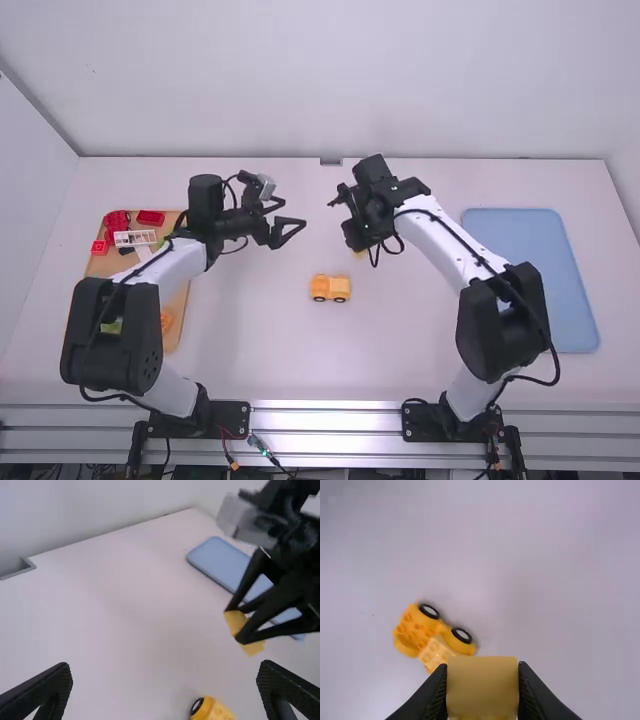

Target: Assemble lego blocks to make yellow taxi

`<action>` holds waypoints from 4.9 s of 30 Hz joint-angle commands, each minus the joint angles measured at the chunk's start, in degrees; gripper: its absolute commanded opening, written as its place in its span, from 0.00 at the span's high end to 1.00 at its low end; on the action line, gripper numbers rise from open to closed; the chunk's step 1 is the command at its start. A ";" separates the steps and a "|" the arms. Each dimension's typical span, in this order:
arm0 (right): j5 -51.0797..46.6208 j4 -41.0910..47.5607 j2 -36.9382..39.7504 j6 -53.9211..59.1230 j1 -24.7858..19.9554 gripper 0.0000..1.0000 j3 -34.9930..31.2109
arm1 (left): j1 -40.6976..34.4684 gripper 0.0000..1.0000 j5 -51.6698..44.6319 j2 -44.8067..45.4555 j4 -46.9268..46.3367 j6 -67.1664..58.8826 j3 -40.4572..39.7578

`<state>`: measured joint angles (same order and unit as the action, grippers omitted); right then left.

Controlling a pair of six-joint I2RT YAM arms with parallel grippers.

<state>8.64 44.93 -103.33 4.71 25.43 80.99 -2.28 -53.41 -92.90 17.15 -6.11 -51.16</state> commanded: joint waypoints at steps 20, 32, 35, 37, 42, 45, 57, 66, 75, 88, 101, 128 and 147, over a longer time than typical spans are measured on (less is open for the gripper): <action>3.56 -3.85 -1.86 11.10 8.13 0.95 1.73 | 13.66 0.01 10.27 7.02 -17.18 -6.19 -0.61; 2.89 10.03 -20.41 20.15 16.33 1.00 23.85 | 13.60 0.01 36.68 24.68 -21.11 0.09 5.46; 2.91 12.48 -23.61 22.73 17.86 1.00 27.08 | 13.62 0.01 43.74 28.30 -20.81 4.17 7.76; 2.93 12.90 -25.24 24.17 19.41 0.99 27.82 | 13.60 0.01 49.22 31.91 -19.43 7.34 10.32; 0.02 12.00 -27.69 24.26 20.61 0.98 27.78 | 13.60 0.01 56.63 37.75 -18.56 11.78 13.22; 0.31 12.70 -29.97 25.73 20.98 0.96 28.35 | 13.60 0.01 62.42 42.10 -20.31 15.58 14.38; -2.27 11.89 -32.13 27.34 23.12 0.96 28.55 | 13.55 0.01 63.34 47.19 -21.24 15.78 16.72; -5.84 10.84 -33.53 28.35 24.44 0.98 28.44 | 13.55 0.01 63.36 46.03 -21.24 15.78 16.72; -5.73 7.76 -34.05 28.35 23.69 0.97 28.44 | 13.55 0.01 63.34 45.99 -21.27 15.76 16.72; -4.90 6.97 -34.27 28.76 23.76 0.80 27.98 | 13.55 0.01 63.34 45.99 -21.29 15.76 16.72; -5.31 6.93 -34.25 28.55 23.74 0.22 27.47 | 13.55 0.01 61.37 45.99 -21.27 15.76 16.72; -7.76 1.42 -5.88 18.58 11.74 0.01 14.45 | 13.55 0.01 30.88 40.74 -19.41 2.95 16.72; 12.70 -34.18 20.83 21.90 -2.97 0.01 -32.52 | 4.48 0.01 0.31 2.64 -41.31 -64.22 -3.98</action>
<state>11.62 11.88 -82.81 22.17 23.92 51.37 4.58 -48.42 -87.07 -23.33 -51.68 -53.78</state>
